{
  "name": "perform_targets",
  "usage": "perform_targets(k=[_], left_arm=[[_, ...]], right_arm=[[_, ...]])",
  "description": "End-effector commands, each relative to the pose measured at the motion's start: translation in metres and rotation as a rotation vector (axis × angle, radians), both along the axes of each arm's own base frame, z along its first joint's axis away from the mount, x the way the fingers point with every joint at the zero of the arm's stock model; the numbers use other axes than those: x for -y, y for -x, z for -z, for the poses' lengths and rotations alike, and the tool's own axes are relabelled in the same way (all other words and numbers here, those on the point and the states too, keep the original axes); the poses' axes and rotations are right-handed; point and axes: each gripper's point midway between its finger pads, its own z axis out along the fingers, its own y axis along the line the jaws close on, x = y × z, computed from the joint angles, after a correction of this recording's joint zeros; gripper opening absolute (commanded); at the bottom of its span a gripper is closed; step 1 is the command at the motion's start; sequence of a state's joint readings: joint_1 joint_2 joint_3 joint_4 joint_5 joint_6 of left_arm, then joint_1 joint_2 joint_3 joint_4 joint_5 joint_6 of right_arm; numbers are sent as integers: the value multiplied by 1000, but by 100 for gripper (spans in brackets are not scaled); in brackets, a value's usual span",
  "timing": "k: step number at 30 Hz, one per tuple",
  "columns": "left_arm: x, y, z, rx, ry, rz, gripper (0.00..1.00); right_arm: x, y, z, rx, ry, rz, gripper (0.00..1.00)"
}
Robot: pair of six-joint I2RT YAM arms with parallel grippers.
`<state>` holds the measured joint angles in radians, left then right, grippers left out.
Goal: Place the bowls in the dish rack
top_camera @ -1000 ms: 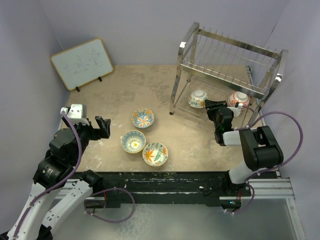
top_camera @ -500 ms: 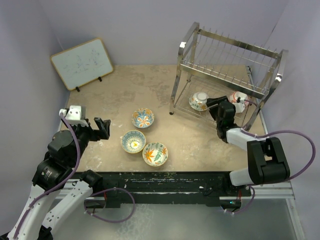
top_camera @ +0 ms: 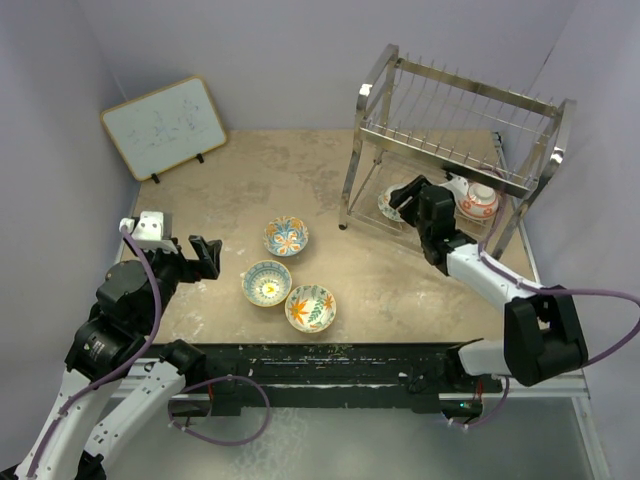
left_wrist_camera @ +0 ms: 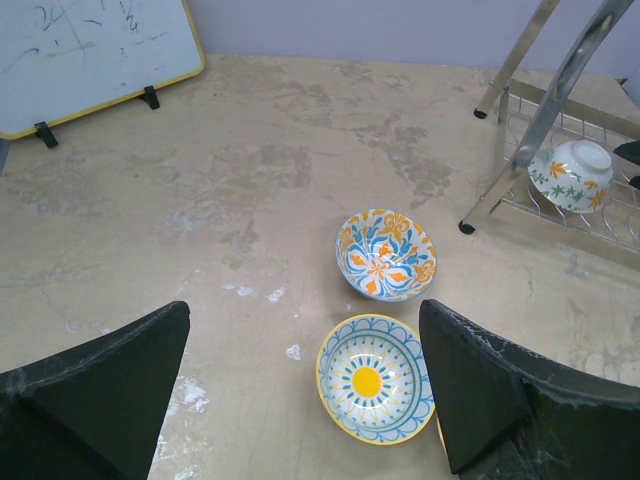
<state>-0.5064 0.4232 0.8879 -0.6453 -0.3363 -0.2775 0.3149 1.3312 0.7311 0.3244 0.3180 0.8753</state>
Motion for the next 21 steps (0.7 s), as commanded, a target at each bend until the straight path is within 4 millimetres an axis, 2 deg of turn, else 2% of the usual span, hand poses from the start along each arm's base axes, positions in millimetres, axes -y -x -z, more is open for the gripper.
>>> perform_targets(k=[1, 4, 7, 13, 16, 21], left_arm=[[5, -5, -11, 38, 34, 8, 99], [4, -5, -11, 38, 30, 3, 99], [3, -5, -9, 31, 25, -3, 99], [3, -7, -7, 24, 19, -9, 99], [3, -8, -7, 22, 16, -10, 99], [3, -8, -7, 21, 10, -9, 99]], right_arm=[[-9, -5, 8, -36, 51, -75, 66], [-22, -13, 14, -16, 45, -139, 66], [-41, -24, 7, 54, 32, -233, 66], [-56, -34, 5, 127, -2, -292, 65], [-54, -41, 9, 120, 1, -270, 65], [-31, -53, 23, 57, 67, -136, 65]])
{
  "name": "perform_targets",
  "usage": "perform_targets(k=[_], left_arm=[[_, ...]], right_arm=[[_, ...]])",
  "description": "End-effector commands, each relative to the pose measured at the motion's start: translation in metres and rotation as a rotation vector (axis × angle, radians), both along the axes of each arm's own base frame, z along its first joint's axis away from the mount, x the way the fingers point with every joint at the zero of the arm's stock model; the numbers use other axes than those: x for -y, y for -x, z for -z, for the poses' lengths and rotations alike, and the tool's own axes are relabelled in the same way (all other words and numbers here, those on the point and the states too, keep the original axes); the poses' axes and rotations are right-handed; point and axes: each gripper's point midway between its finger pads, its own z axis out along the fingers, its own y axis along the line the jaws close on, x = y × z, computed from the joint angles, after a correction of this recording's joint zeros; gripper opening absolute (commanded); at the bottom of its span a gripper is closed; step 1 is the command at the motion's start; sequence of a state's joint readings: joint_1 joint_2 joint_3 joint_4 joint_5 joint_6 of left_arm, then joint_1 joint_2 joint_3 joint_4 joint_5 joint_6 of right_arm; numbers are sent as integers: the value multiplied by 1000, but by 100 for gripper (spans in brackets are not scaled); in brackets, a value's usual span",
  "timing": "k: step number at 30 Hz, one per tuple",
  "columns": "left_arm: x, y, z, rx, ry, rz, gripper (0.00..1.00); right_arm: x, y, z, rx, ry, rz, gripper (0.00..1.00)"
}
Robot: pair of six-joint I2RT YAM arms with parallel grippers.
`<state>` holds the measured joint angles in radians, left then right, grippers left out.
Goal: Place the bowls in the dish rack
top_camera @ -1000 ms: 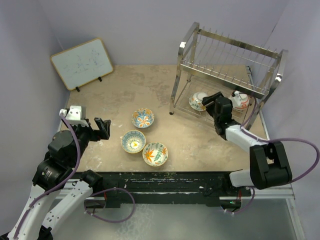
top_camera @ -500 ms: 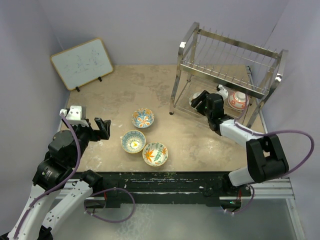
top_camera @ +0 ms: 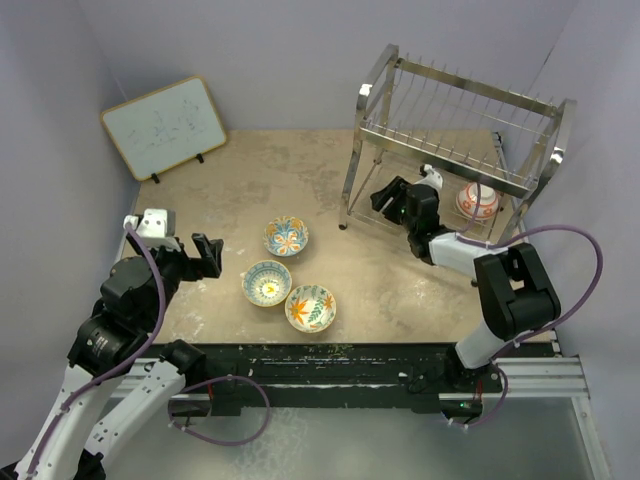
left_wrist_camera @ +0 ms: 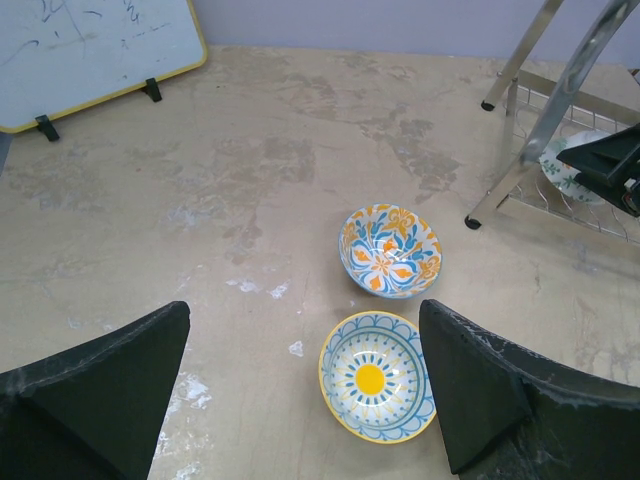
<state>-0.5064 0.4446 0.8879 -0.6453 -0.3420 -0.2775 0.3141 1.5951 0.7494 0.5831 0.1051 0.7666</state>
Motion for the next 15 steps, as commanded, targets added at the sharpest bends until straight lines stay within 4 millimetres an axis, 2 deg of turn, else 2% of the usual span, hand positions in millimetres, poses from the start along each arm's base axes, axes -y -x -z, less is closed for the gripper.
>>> perform_targets(k=[1, 10, 15], left_arm=[[2, -5, -11, 41, 22, -4, 99], [2, -6, -11, 40, 18, -7, 99], [1, -5, -11, 42, 18, -10, 99]], right_arm=[[19, -25, -24, 62, 56, 122, 65], [51, -45, -39, 143, 186, 235, 64], [70, -58, -37, 146, 263, 307, 64]])
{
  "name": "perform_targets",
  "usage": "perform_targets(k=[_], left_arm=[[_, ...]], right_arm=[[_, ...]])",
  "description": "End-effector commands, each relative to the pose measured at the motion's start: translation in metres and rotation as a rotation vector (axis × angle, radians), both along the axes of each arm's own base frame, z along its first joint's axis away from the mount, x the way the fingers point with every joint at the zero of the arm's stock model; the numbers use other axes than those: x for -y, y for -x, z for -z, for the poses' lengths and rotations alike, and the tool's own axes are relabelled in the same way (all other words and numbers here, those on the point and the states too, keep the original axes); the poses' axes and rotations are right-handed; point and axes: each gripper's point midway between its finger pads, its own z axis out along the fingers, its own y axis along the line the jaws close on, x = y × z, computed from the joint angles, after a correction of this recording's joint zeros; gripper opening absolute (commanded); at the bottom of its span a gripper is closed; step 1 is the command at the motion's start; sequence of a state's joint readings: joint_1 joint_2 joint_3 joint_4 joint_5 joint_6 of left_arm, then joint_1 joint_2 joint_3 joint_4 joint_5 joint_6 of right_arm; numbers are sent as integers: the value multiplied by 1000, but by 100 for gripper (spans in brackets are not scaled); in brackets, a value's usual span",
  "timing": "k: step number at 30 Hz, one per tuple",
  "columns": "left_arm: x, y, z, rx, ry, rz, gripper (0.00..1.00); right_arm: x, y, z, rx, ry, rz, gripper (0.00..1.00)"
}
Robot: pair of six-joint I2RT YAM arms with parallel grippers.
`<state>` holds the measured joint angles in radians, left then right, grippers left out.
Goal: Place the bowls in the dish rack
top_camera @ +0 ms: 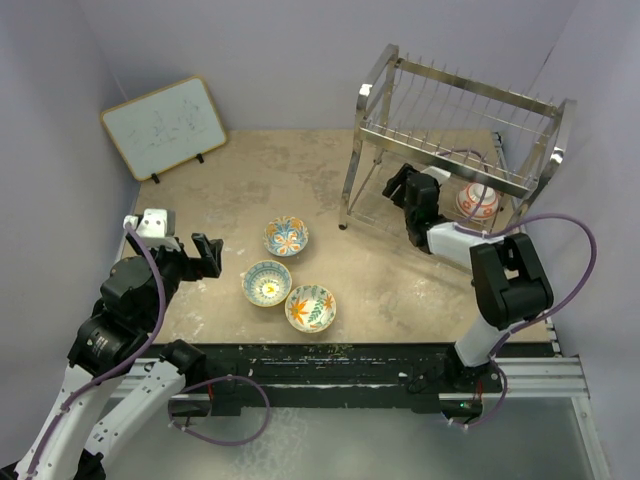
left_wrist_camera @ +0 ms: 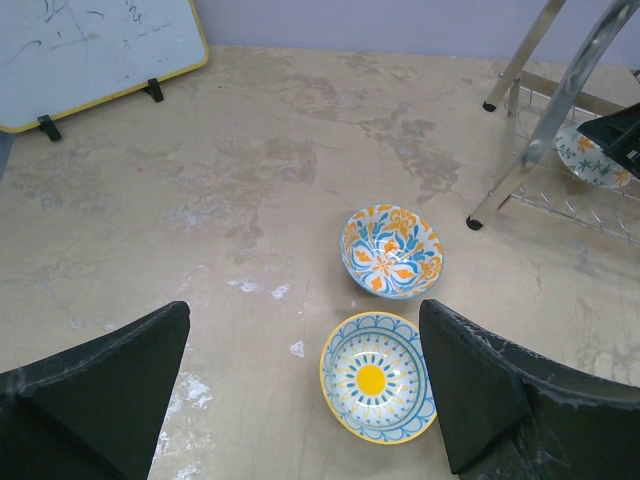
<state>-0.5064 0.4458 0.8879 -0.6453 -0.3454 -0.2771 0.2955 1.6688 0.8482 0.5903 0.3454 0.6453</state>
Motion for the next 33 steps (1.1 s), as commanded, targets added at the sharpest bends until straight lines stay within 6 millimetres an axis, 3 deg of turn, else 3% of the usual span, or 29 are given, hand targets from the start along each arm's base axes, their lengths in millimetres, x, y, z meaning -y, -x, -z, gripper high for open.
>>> perform_targets(k=[1, 10, 20, 33], left_arm=[[1, -5, -11, 42, 20, -7, 99], [1, -5, -11, 41, 16, -11, 99], [1, -6, -10, 38, 15, -10, 99], [2, -6, -9, 35, 14, -8, 99]], right_arm=[[29, -22, -26, 76, 92, 126, 64], [65, -19, -18, 26, 149, 308, 64], [92, -22, -11, 4, 184, 377, 64], [95, -12, -15, -8, 120, 411, 64]])
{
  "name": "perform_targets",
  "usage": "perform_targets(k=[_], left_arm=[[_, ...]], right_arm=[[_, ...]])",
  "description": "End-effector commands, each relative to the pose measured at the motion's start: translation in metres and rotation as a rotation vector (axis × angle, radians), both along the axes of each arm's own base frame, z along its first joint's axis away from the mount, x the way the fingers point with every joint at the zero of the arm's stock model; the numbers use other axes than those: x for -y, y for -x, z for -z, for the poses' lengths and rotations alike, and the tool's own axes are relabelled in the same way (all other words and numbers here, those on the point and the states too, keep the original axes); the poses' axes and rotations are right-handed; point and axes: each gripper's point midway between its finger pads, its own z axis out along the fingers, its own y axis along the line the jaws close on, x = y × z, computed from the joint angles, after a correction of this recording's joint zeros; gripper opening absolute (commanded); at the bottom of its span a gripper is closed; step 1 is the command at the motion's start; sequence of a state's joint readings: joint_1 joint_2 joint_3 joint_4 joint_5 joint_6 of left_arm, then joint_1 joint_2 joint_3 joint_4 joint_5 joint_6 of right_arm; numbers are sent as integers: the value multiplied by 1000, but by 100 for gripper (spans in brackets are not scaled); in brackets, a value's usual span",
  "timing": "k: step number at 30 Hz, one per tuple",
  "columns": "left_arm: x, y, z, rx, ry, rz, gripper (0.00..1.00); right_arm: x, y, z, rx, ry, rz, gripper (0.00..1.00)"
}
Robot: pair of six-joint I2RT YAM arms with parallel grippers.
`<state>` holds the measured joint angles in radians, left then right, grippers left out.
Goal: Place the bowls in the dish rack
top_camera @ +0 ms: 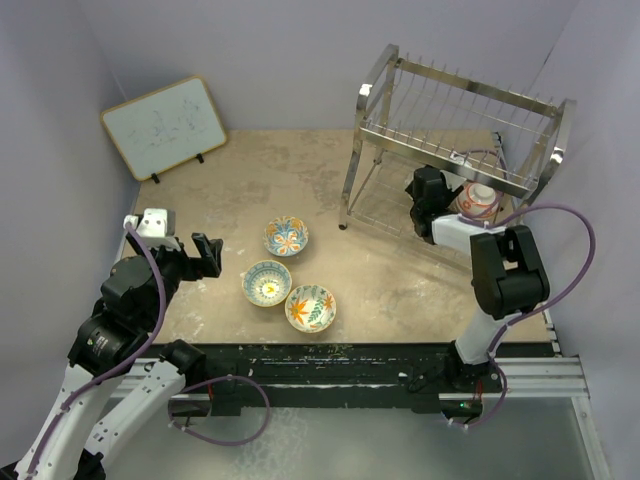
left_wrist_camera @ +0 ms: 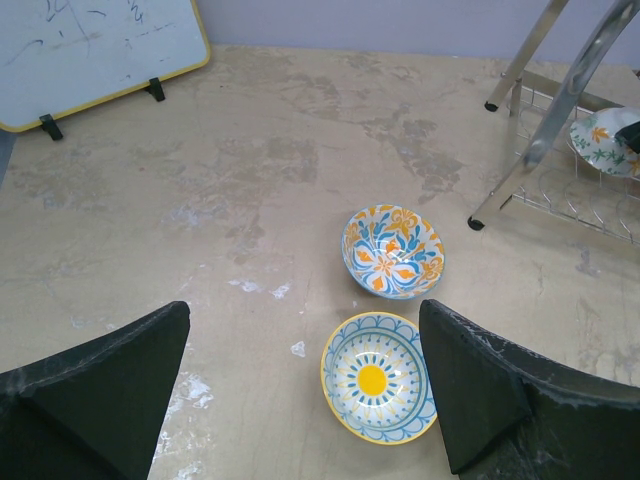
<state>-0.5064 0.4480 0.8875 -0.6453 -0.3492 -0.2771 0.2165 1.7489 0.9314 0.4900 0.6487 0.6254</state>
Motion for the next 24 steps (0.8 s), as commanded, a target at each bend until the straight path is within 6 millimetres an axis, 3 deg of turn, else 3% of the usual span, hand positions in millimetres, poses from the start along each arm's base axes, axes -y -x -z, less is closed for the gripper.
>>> perform_targets(k=[1, 11, 18, 21, 24], left_arm=[[2, -5, -10, 39, 17, -5, 99], [2, -6, -10, 40, 18, -6, 99], [1, -7, -10, 39, 14, -12, 99], [2, -8, -10, 37, 9, -11, 99], [2, -8, -11, 38, 8, -11, 99]], right_arm=[[2, -3, -31, 76, -31, 28, 64], [-37, -18, -58, 177, -112, -186, 64], [-55, -39, -51, 180, -135, -260, 64], [-66, -57, -63, 224, -134, -314, 64], [-69, -69, -52, 192, -128, -314, 64]])
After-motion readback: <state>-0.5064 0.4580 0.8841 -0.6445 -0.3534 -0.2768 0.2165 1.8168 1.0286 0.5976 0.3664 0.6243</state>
